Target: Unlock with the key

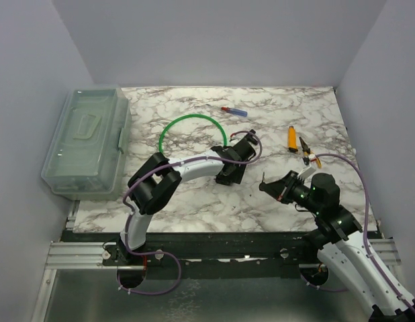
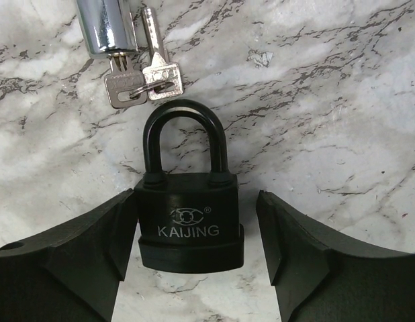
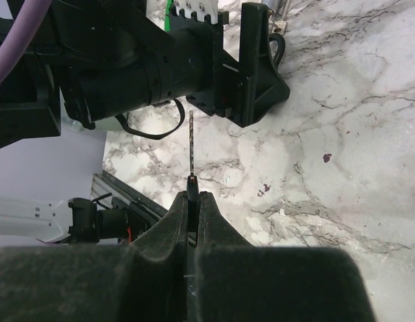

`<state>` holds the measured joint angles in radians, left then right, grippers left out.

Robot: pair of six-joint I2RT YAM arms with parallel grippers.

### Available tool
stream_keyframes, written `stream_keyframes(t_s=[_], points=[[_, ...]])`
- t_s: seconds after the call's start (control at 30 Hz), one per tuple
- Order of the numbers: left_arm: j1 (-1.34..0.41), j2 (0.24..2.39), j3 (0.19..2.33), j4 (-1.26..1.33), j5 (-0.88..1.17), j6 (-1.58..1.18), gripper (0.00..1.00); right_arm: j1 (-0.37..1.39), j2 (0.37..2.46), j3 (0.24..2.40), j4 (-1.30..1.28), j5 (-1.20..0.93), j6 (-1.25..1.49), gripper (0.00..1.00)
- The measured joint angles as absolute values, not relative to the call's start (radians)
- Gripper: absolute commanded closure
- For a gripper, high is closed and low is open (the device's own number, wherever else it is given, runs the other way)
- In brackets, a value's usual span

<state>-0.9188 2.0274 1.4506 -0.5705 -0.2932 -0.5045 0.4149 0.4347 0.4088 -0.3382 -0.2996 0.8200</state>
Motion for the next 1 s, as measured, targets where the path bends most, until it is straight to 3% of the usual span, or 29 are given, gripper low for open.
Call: stream_keyframes(t_s=[0.4,0.7,1.0], points=[[-0.918,2.064,1.502,-0.580,-0.335,-0.504,0.39,0.415,0.418,0.409,-0.345,-0.300,0.821,1.00],[-0.918,2.065,1.503,-0.586,-0.342,-0.517,0.29,0.415,0.413,0.409,-0.347,-0.300,0.821,1.00],[-0.918,2.065,1.503,-0.587,-0.341,-0.511,0.43,0.415,0.413,0.409,-0.347,-0.300,0.821,1.00]])
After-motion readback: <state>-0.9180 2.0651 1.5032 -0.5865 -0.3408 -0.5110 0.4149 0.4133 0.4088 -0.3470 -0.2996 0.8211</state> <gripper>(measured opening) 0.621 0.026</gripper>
